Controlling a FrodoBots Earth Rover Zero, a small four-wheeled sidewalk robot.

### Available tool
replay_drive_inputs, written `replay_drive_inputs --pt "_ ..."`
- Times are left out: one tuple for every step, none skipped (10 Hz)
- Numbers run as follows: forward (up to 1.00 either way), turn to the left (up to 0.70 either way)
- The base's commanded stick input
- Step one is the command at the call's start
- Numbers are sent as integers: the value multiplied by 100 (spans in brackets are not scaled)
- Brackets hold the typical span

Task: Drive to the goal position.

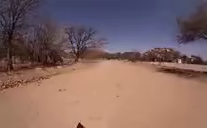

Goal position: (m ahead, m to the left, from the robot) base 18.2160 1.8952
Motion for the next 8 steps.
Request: replay_drive_inputs --pt "100 0" --pt "100 0" --pt "100 0" --pt "100 0" --pt "100 0" --pt "100 0" --pt "100 0" --pt "100 0"
